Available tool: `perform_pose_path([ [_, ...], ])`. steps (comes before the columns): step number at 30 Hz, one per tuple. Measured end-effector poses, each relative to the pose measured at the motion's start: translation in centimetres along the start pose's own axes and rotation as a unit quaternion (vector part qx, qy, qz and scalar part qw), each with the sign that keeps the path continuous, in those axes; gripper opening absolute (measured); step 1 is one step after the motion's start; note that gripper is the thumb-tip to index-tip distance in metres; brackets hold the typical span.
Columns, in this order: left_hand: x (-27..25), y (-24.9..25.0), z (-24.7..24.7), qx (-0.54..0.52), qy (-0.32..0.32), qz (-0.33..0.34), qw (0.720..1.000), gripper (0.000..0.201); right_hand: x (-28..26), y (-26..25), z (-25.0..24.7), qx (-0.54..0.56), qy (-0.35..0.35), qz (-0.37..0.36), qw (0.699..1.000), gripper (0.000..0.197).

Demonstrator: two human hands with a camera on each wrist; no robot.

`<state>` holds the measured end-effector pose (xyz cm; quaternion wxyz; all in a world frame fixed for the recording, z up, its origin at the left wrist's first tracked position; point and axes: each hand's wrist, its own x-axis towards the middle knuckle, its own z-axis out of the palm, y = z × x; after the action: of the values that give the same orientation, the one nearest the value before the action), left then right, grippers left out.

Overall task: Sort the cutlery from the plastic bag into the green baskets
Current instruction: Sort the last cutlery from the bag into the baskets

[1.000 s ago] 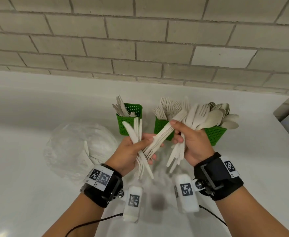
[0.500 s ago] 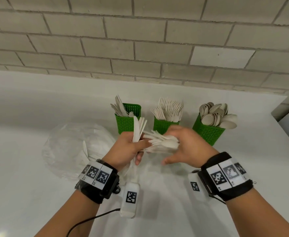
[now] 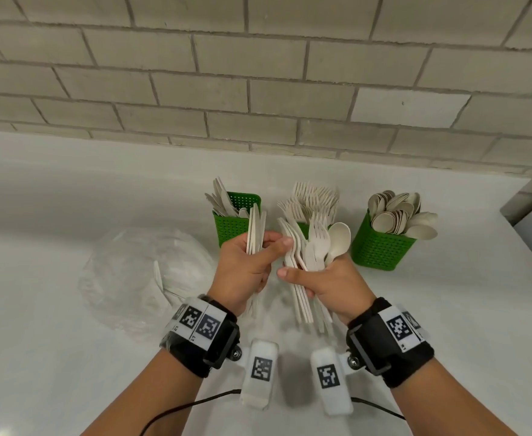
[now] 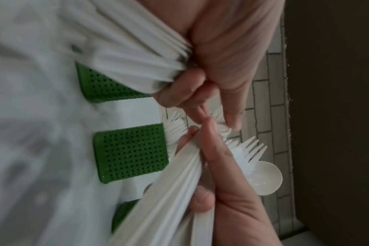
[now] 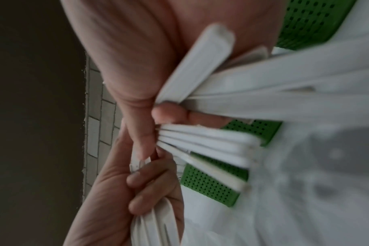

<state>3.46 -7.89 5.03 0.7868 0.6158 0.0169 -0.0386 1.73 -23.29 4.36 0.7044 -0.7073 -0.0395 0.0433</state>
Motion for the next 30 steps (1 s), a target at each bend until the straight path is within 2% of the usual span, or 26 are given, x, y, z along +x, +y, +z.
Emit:
perform_pose_path([
  [3, 0.3, 0.1, 0.2, 0.04, 0.013, 0.015, 0.999, 0.015, 0.1, 0.2, -0.2, -0.001, 0.029, 0.01, 1.0, 0.033],
  [8, 0.5, 0.3, 0.5, 0.056, -0.023, -0.014, 0.998, 0.009, 0.2, -0.3, -0.3, 0.001, 0.045, -0.013, 0.999, 0.031],
  [15, 0.9, 0.7, 0.9, 0.026, -0.035, -0.004, 0.999, 0.017, 0.1, -0.7, -0.3, 0.066, 0.036, -0.028, 0.997, 0.03],
  [18, 1.0, 0.8, 1.1, 0.019, -0.022, 0.002, 1.0, 0.018, 0.1, -1.0, -0.5, 0.07, 0.044, -0.035, 0.996, 0.024],
  [24, 1.5, 0.8, 1.3, 0.043, 0.01, 0.028, 0.999, 0.018, 0.3, -0.9, -0.9, 0.057, 0.061, -0.026, 0.996, 0.028],
  [30, 0.7, 0.6, 1.7, 0.033, -0.039, 0.004, 0.999, 0.015, 0.3, -0.9, -0.7, 0.082, 0.061, -0.034, 0.994, 0.028],
])
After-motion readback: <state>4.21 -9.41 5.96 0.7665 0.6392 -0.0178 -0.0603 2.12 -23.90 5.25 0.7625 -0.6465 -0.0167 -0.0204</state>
